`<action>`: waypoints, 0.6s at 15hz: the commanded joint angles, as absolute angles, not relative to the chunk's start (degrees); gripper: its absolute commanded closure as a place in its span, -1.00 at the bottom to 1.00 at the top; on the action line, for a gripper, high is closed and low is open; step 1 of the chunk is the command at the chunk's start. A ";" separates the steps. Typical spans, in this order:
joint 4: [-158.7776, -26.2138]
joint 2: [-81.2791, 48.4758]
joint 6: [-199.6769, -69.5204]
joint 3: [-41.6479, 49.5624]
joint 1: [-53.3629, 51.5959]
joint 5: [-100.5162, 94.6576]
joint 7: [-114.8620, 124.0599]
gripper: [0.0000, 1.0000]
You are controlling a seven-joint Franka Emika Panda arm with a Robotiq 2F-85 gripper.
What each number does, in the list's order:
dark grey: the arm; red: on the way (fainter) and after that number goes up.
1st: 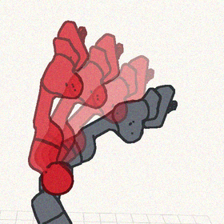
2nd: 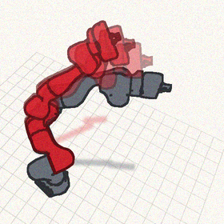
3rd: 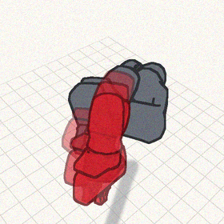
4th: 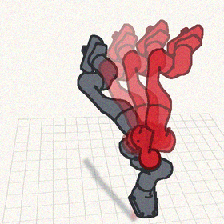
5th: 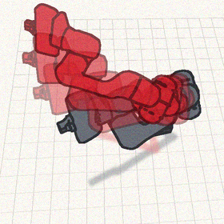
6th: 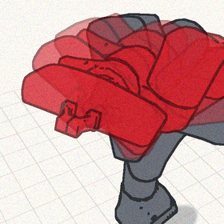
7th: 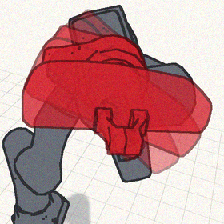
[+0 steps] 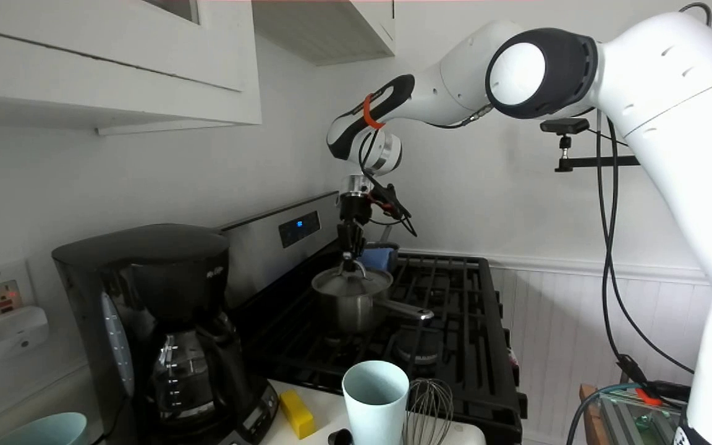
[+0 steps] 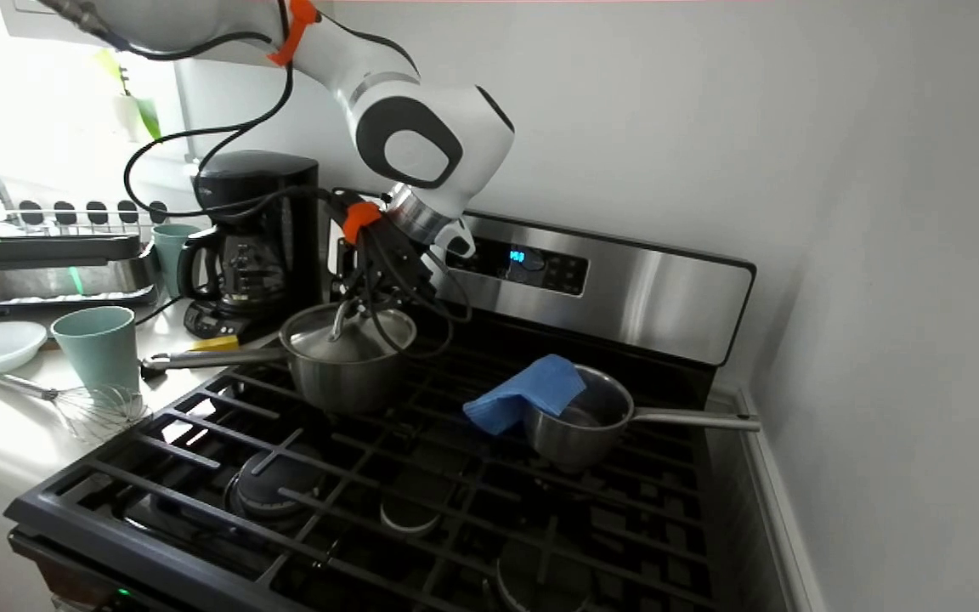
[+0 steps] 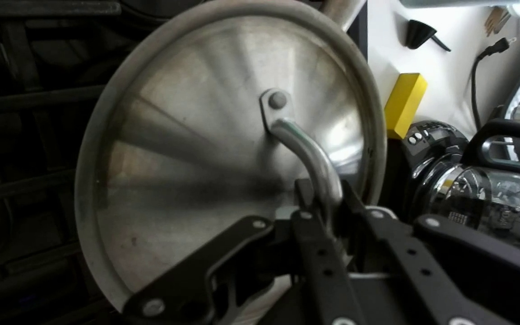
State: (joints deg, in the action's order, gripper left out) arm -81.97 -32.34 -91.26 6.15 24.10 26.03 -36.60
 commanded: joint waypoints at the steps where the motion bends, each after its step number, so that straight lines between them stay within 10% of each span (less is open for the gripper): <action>1: -78.20 -34.63 -87.34 5.05 25.60 26.42 -36.24 0.93; 9: -79.05 -31.68 -88.21 5.41 25.41 26.08 -35.68 0.93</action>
State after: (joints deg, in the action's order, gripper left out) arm -79.46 -33.03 -89.07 5.99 24.66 26.03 -36.52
